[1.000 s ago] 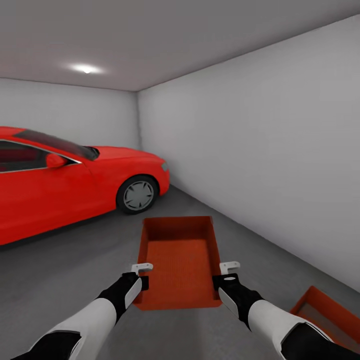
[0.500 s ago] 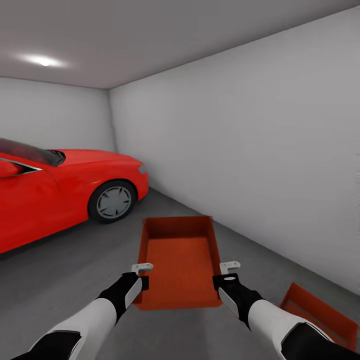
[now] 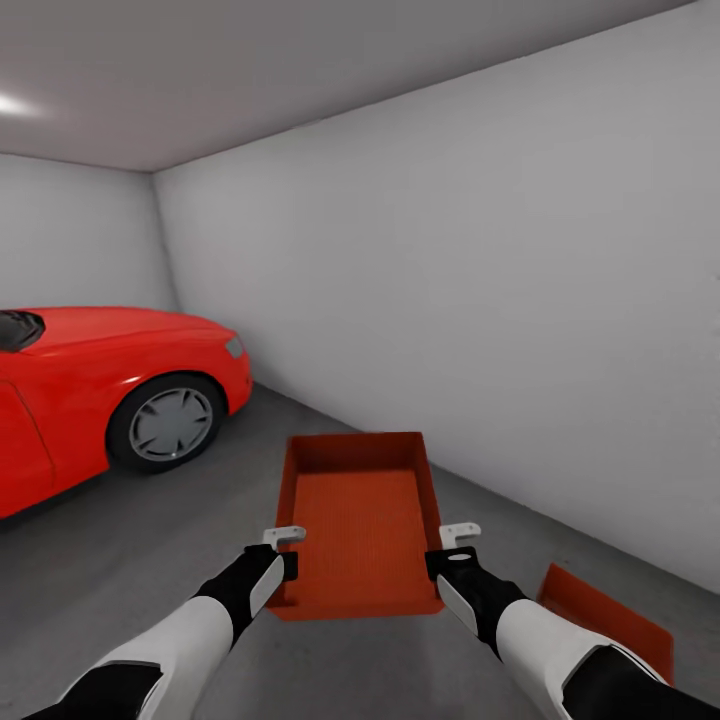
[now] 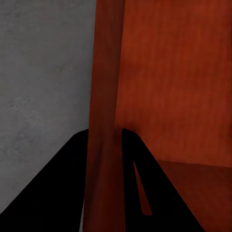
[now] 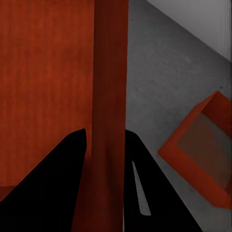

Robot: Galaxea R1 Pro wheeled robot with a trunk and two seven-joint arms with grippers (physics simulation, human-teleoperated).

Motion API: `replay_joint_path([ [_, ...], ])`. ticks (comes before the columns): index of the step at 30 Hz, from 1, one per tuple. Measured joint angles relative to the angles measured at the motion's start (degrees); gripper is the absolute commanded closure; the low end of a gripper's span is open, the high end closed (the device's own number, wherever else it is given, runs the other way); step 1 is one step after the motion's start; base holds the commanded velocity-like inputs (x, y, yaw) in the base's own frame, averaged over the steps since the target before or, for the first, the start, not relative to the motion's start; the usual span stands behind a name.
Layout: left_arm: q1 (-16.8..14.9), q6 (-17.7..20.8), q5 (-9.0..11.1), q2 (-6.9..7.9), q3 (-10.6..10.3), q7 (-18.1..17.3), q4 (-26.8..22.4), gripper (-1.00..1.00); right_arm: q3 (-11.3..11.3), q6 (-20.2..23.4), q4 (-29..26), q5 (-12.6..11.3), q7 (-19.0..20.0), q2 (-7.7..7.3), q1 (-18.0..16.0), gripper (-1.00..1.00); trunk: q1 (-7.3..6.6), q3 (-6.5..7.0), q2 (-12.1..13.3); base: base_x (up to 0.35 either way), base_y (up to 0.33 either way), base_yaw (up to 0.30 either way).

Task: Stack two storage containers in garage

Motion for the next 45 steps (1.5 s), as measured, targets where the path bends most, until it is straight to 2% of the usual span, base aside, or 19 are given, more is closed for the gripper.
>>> replay_joint_path([
  [45,0.00,0.04,-0.03,0.00,0.00,0.00,0.00,1.00,0.01,0.02,0.01,-0.04,0.00,0.00,0.01,1.00,0.00,0.00,0.00,0.323,0.000,-0.269],
])
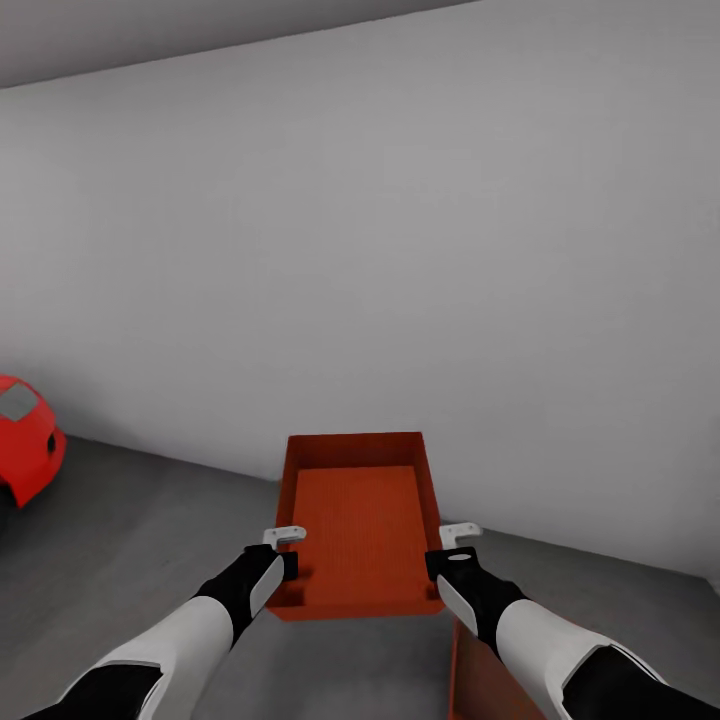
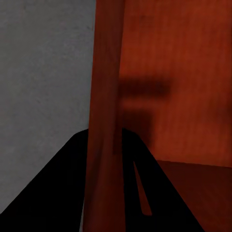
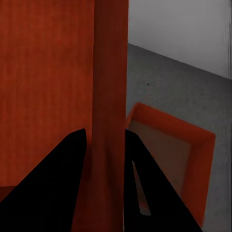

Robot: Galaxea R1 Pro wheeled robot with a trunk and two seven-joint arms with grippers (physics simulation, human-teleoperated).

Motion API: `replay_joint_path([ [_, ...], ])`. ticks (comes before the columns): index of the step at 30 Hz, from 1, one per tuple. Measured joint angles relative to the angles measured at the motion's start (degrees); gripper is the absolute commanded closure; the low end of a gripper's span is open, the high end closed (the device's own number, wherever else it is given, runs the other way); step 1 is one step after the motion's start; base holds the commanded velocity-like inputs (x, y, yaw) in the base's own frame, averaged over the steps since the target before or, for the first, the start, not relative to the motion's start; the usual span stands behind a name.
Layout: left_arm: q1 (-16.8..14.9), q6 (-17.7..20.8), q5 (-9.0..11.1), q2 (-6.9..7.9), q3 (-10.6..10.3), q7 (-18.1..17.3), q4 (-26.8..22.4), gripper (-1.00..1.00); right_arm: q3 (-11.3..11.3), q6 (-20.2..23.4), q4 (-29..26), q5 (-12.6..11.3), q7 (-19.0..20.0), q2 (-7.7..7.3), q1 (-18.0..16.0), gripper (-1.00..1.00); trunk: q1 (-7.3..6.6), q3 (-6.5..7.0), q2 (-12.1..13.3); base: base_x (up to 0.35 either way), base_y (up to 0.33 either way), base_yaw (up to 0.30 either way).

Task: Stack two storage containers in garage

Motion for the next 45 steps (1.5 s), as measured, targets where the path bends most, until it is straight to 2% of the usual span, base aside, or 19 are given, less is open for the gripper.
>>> replay_joint_path([
  [5,0.00,0.01,-0.11,0.02,0.07,-0.06,-0.06,1.00,-0.07,0.02,-0.08,0.07,-0.01,0.00,0.00,1.00,0.02,0.00,0.01,0.211,0.000,-0.225],
  [15,0.00,-0.05,-0.28,0.00,0.19,-0.13,-0.10,1.00,-0.10,0.02,-0.16,0.12,-0.02,-0.02,-0.02,1.00,0.03,0.00,0.01,0.017,0.000,-0.076],
  [30,0.00,0.07,-0.20,0.01,0.08,-0.08,-0.09,1.00,-0.11,0.04,-0.10,0.05,-0.02,0.00,0.02,1.00,0.02,0.00,0.00,0.011,0.000,-0.242],
  [36,0.01,0.08,-0.19,0.02,0.09,-0.09,-0.11,1.00,-0.07,0.03,-0.07,0.02,-0.02,0.01,0.00,1.00,0.01,0.00,0.00,0.196,-0.120,-0.188],
  [45,0.02,0.07,-0.17,0.03,0.07,-0.09,-0.12,1.00,-0.10,0.03,-0.09,0.06,-0.01,0.02,0.00,1.00,0.01,0.00,0.00,0.247,-0.168,-0.016],
])
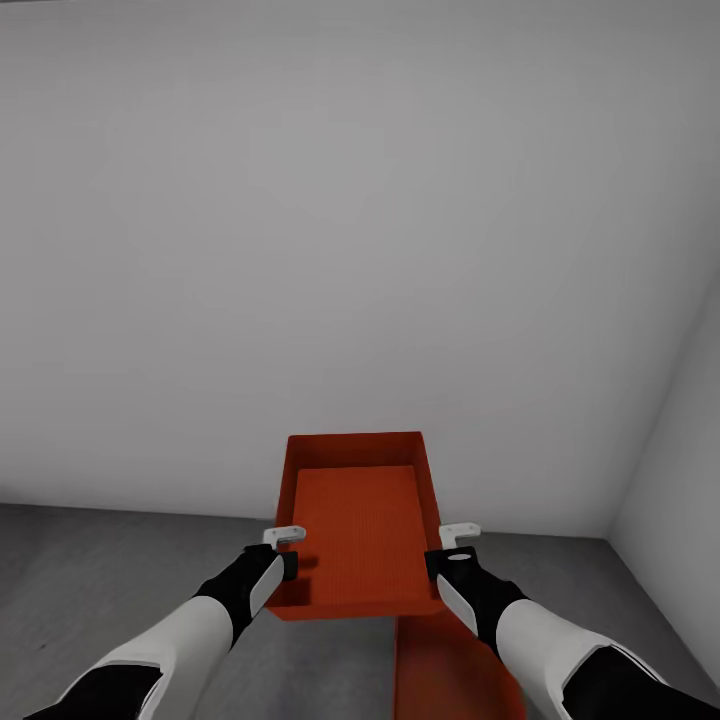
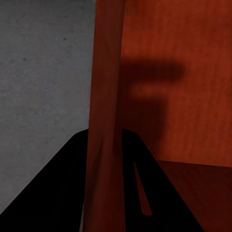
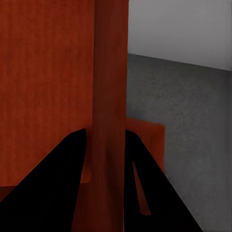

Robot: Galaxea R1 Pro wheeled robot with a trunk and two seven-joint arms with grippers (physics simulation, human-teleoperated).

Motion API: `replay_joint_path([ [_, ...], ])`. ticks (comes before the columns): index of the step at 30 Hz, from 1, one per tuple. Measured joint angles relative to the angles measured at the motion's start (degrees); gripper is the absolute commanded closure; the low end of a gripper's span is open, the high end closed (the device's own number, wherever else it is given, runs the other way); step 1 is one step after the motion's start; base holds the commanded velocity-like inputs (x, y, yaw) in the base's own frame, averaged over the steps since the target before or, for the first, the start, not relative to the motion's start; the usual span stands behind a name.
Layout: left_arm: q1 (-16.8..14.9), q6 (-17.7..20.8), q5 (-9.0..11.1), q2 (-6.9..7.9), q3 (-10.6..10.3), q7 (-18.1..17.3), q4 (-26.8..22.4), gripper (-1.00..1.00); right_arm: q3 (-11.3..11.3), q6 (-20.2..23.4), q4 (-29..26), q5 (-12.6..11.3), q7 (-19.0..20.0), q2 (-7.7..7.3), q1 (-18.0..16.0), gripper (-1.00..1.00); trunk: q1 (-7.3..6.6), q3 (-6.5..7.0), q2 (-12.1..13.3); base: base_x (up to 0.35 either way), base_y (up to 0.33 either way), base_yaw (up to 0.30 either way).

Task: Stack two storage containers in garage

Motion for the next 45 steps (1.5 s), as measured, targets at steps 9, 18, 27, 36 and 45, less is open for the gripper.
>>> replay_joint_path([
  [9,-0.01,-0.07,0.05,-0.01,-0.02,0.02,0.02,1.00,0.01,-0.01,-0.05,0.00,-0.01,-0.03,0.00,1.00,0.02,0.03,0.01,0.202,-0.130,-0.062],
  [18,-0.02,0.03,0.09,-0.02,-0.07,0.08,0.03,1.00,0.05,0.00,0.03,-0.07,0.00,-0.02,0.01,1.00,0.03,0.24,0.00,0.012,-0.007,-0.226],
  [27,-0.02,0.03,0.09,-0.02,-0.07,0.08,0.03,1.00,0.04,0.01,0.02,-0.07,0.00,-0.02,0.01,1.00,0.03,0.48,0.00,0.000,0.000,-0.235],
  [36,-0.02,0.02,0.10,-0.02,-0.07,0.08,0.03,1.00,0.05,0.00,0.02,-0.07,0.00,-0.02,0.01,1.00,0.03,0.71,0.00,0.000,0.000,-0.233],
  [45,-0.01,0.04,0.08,-0.02,-0.07,0.09,0.02,1.00,0.04,0.01,0.01,-0.09,0.00,-0.02,0.03,1.00,0.03,0.94,0.00,0.000,0.000,-0.228],
])
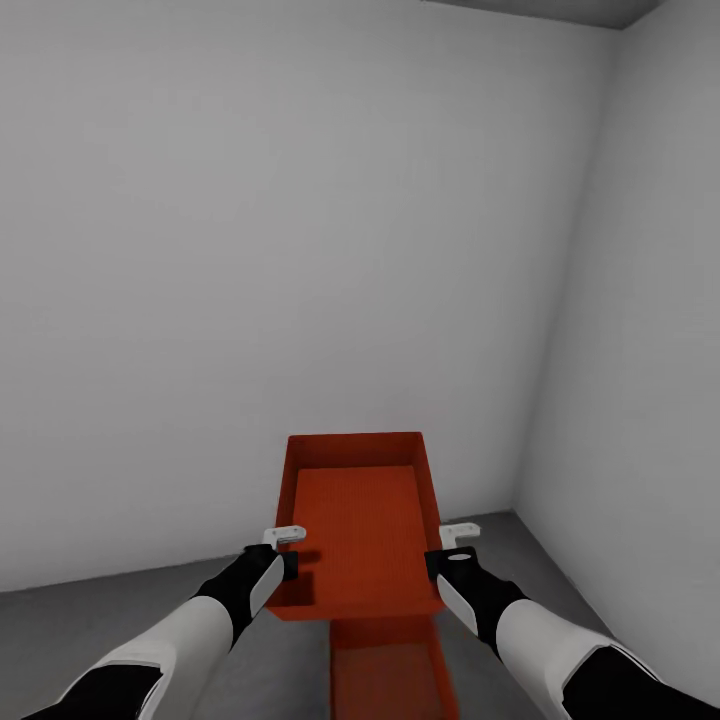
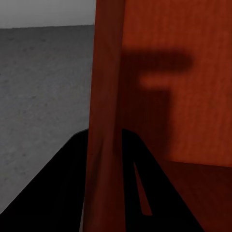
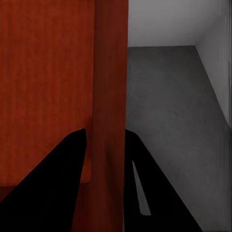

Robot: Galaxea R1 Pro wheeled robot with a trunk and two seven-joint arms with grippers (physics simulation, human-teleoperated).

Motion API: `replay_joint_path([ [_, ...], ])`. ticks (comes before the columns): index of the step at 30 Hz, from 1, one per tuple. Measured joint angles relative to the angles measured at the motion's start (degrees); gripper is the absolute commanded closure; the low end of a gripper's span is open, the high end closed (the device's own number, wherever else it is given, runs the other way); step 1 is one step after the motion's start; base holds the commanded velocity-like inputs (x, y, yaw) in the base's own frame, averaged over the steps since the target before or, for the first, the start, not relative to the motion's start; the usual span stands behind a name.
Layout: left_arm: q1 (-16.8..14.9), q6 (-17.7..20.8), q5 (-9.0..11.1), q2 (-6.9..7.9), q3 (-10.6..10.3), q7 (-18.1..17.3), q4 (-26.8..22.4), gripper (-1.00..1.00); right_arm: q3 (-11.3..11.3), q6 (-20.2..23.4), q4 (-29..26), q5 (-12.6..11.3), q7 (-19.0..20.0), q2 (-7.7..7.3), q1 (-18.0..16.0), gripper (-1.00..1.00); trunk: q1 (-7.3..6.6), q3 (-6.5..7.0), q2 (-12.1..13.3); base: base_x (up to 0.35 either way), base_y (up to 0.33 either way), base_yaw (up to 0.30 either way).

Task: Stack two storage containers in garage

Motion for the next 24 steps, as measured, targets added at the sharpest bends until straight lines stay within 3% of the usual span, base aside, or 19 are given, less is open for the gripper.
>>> replay_joint_path([
  [8,0.00,-0.02,0.00,0.01,0.00,0.00,-0.01,1.00,0.04,-0.05,0.03,-0.03,0.01,0.01,-0.02,1.00,0.00,0.15,0.00,0.000,0.000,-0.179],
  [15,0.01,-0.02,0.05,0.01,-0.05,-0.01,-0.02,1.00,0.00,-0.03,0.01,0.04,0.01,0.01,-0.02,1.00,0.00,0.16,0.00,0.000,-0.022,-0.017],
  [24,0.01,-0.05,0.33,0.03,-0.13,0.08,-0.02,1.00,0.07,-0.02,0.02,-0.01,0.00,0.02,-0.05,1.00,-0.01,0.16,0.00,0.043,-0.183,-0.001],
])
